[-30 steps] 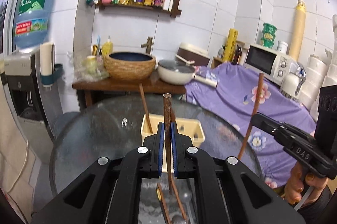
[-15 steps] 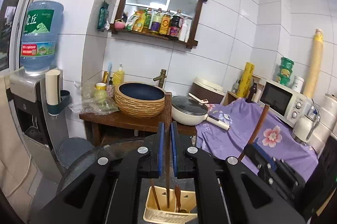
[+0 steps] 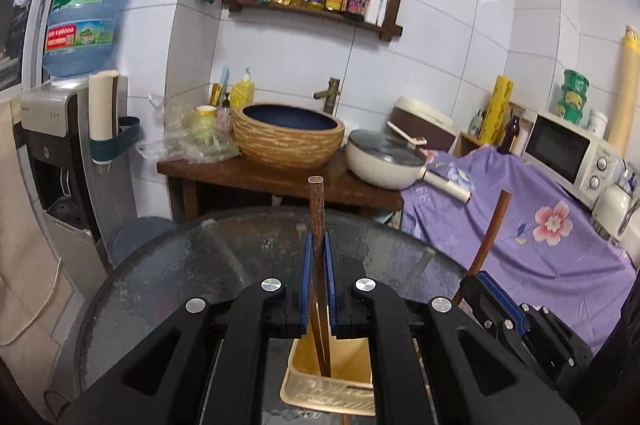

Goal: Organize utensils
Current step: 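Lower both chopsticks into the holder and open both tools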

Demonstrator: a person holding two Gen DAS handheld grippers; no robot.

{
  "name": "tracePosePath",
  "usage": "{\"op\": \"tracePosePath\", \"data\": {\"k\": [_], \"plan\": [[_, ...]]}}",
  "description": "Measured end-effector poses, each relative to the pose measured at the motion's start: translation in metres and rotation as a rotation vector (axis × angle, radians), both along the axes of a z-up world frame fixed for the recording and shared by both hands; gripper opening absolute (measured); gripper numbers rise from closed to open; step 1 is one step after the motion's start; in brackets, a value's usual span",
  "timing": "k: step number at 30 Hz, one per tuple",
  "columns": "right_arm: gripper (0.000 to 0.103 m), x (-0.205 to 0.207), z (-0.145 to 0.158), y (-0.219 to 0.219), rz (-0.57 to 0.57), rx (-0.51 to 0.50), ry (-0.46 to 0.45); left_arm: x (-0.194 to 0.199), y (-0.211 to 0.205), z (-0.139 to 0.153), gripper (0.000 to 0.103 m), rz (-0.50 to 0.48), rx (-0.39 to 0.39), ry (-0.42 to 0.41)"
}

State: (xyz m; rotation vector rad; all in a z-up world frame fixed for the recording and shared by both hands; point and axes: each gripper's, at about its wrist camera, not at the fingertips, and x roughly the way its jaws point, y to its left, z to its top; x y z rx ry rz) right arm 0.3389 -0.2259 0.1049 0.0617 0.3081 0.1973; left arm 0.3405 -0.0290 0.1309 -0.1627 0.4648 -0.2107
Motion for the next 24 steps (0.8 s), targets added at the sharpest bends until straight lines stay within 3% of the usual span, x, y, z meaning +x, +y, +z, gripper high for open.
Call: {"op": "tracePosePath", "data": {"k": [7, 14, 15, 16, 17, 18, 19, 22, 24], "plan": [[0.007, 0.002, -0.017, -0.007, 0.002, 0.019, 0.038, 0.005, -0.008, -0.032, 0.006, -0.054, 0.029, 0.062], [0.008, 0.002, -0.021, -0.01, 0.021, 0.017, 0.056, 0.005, -0.011, -0.042, 0.009, -0.064, 0.033, 0.069], [0.01, 0.002, -0.022, -0.01, 0.021, 0.015, 0.059, 0.004, -0.009, -0.042, 0.016, -0.065, 0.032, 0.067], [0.02, 0.001, -0.024, -0.01, 0.024, 0.016, 0.061, 0.003, -0.008, -0.042, 0.022, -0.065, 0.028, 0.064], [0.028, -0.001, -0.025, -0.011, 0.029, 0.022, 0.062, 0.002, -0.006, -0.041, 0.035, -0.063, 0.02, 0.06], [0.045, -0.004, -0.026, -0.013, 0.03, 0.035, 0.057, -0.001, -0.004, -0.041, 0.045, -0.061, 0.01, 0.055], [0.049, -0.008, -0.027, -0.015, 0.026, 0.047, 0.046, -0.007, 0.001, -0.039, 0.047, -0.06, -0.009, 0.041], [0.049, -0.02, -0.027, -0.02, 0.023, 0.055, 0.041, -0.023, 0.007, -0.037, 0.056, -0.059, -0.02, 0.02], [0.049, -0.033, -0.028, -0.024, 0.013, 0.054, 0.045, -0.037, 0.013, -0.039, 0.07, -0.041, -0.016, 0.011]]}}
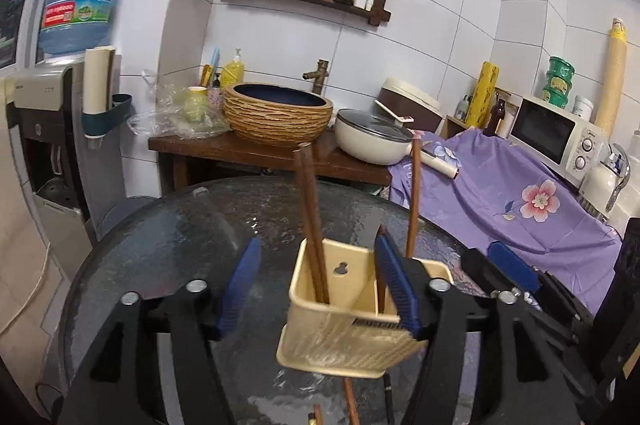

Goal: Organize utensils
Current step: 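Lower both chopsticks into the holder and open both tools, then close left tool on the gold-tipped chopstick while right tool grips the black chopstick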

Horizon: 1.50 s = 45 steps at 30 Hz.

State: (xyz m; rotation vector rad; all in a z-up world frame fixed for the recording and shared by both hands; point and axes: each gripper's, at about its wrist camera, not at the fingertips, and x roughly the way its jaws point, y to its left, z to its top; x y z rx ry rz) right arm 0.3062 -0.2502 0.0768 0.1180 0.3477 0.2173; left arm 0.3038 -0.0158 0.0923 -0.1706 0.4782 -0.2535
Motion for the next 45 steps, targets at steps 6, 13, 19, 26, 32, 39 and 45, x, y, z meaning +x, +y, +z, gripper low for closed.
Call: {"op": "tracePosePath", "data": {"k": [6, 13, 19, 26, 32, 39, 45], "plan": [[0.052, -0.038, -0.022, -0.015, -0.002, -0.009, 0.136, -0.047, 0.02, -0.025, 0.085, 0.043, 0.056, 0.021], [0.052, -0.069, -0.08, -0.022, -0.002, -0.021, 0.349, -0.082, 0.019, -0.077, 0.085, -0.005, 0.159, 0.152], [0.052, -0.084, -0.117, -0.022, 0.0, -0.026, 0.451, -0.097, 0.014, -0.117, 0.076, -0.065, 0.153, 0.273], [0.052, -0.089, -0.131, -0.013, 0.008, -0.06, 0.496, -0.107, 0.007, -0.137, 0.063, -0.098, 0.154, 0.324], [0.052, -0.094, -0.138, 0.005, 0.07, -0.104, 0.527, -0.108, 0.003, -0.152, 0.048, -0.115, 0.157, 0.374], [0.052, -0.089, -0.149, 0.021, 0.084, -0.136, 0.578, -0.101, -0.005, -0.158, 0.036, -0.144, 0.184, 0.395], [0.05, -0.071, -0.138, 0.009, 0.044, -0.117, 0.591, -0.08, -0.006, -0.148, 0.031, -0.142, 0.184, 0.394]]}}
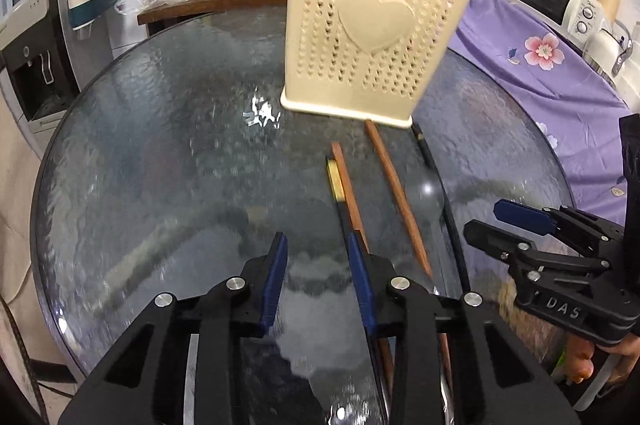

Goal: Organize utensils
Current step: 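Close left tool on the gold-tipped chopstick while right tool grips the black chopstick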

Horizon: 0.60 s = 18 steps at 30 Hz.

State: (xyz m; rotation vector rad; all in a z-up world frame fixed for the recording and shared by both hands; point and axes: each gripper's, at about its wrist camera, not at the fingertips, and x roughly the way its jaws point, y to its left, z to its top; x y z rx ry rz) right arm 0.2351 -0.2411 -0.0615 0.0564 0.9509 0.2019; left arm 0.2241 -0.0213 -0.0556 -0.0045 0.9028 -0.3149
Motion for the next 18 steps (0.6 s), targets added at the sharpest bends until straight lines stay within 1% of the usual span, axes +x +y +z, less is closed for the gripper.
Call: {"op": "tracePosePath", "data": {"k": [3, 5, 8, 9, 11, 12, 16, 18], "plan": [[0.049, 0.016, 0.004, 0.0, -0.004, 0.0, 0.012, 0.013, -0.005, 0.002, 0.03, -0.012, 0.006, 0.005], [0.045, 0.025, 0.002, 0.002, -0.004, 0.007, 0.023, 0.02, -0.008, -0.002, 0.029, -0.019, 0.0, 0.02], [0.042, 0.037, -0.002, 0.002, -0.037, -0.015, 0.02, 0.028, -0.009, -0.01, 0.026, -0.014, -0.003, 0.049], [0.041, 0.041, -0.005, -0.002, -0.057, -0.001, 0.034, 0.029, -0.009, -0.013, 0.026, -0.013, -0.015, 0.06], [0.041, 0.042, -0.01, -0.007, -0.062, 0.032, 0.062, 0.03, -0.009, -0.014, 0.025, -0.021, -0.029, 0.064], [0.041, 0.041, -0.011, -0.007, -0.057, 0.037, 0.062, 0.029, -0.01, -0.014, 0.025, -0.023, -0.023, 0.062], [0.041, 0.031, -0.011, 0.0, -0.022, 0.036, 0.06, 0.029, -0.01, -0.013, 0.025, -0.028, -0.031, 0.064], [0.041, 0.027, -0.013, 0.006, -0.008, 0.007, 0.052, 0.029, -0.01, -0.012, 0.025, -0.033, -0.028, 0.059]]}}
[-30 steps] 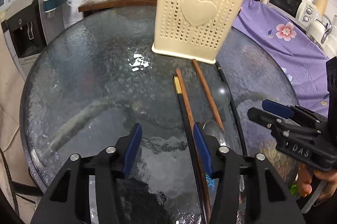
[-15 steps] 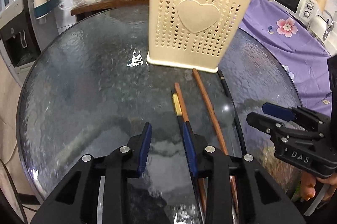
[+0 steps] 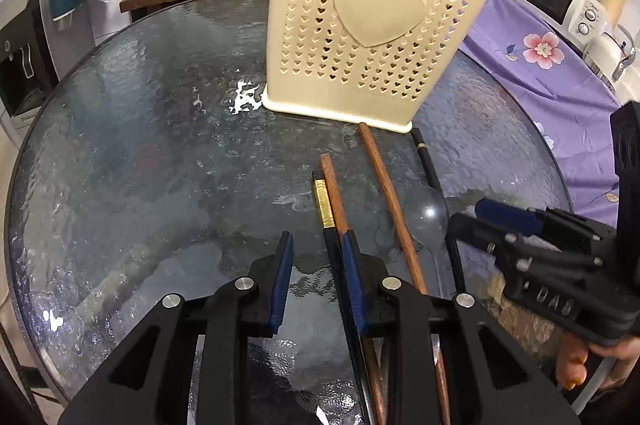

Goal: Organize utensils
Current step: 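Close left tool on the gold-tipped chopstick while right tool grips the black chopstick, then lift both chopsticks and carry them above the beige holder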

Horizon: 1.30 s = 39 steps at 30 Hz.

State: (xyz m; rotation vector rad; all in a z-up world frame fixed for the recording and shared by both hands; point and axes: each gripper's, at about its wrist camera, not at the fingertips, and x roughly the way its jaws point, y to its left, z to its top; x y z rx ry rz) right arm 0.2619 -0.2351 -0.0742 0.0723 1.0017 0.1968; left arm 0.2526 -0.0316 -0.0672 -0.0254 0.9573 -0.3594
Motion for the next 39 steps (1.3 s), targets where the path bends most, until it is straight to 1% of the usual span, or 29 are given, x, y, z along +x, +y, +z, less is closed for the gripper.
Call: {"op": "tracePosePath", "data": {"k": [3, 6, 7, 12, 18, 19, 21, 27, 30, 33, 35, 37, 39], "plan": [[0.041, -0.003, -0.001, 0.011, 0.023, -0.04, -0.011, 0.0, -0.003, -0.002, 0.022, -0.004, 0.013, -0.002], [0.041, -0.007, -0.004, 0.021, 0.04, -0.121, -0.034, -0.002, -0.006, -0.002, 0.02, 0.003, 0.025, -0.009], [0.041, -0.007, -0.004, 0.021, 0.039, -0.131, -0.037, -0.002, -0.005, -0.003, 0.02, 0.003, 0.025, -0.005], [0.041, -0.007, -0.005, 0.009, 0.022, -0.133, -0.032, -0.004, 0.002, -0.002, 0.019, 0.013, 0.018, 0.001], [0.04, 0.007, -0.004, 0.002, 0.019, -0.127, -0.002, 0.003, -0.007, -0.001, 0.019, 0.001, 0.075, 0.002], [0.038, 0.011, -0.003, 0.0, 0.013, -0.123, 0.005, 0.005, -0.011, -0.001, 0.019, -0.007, 0.092, -0.001], [0.035, 0.021, -0.003, 0.0, 0.003, -0.119, 0.019, 0.009, -0.015, -0.001, 0.019, -0.01, 0.101, 0.002], [0.03, 0.05, -0.002, 0.005, -0.04, -0.126, 0.032, 0.017, -0.02, -0.001, 0.018, -0.003, 0.114, 0.01], [0.024, 0.06, -0.002, 0.01, -0.063, -0.142, 0.024, 0.018, -0.021, -0.002, 0.015, 0.001, 0.134, 0.001], [0.017, 0.064, -0.002, 0.016, -0.074, -0.155, 0.018, 0.019, -0.022, -0.002, 0.012, 0.009, 0.143, -0.003], [0.011, 0.065, -0.002, 0.021, -0.069, -0.168, 0.013, 0.019, -0.022, -0.002, 0.009, 0.016, 0.145, -0.004], [0.009, 0.063, -0.003, 0.026, -0.068, -0.192, 0.001, 0.019, -0.023, -0.002, 0.009, 0.025, 0.146, -0.013], [0.008, 0.062, -0.003, 0.026, -0.079, -0.183, -0.006, 0.017, -0.023, -0.002, 0.008, 0.035, 0.143, -0.017]]}}
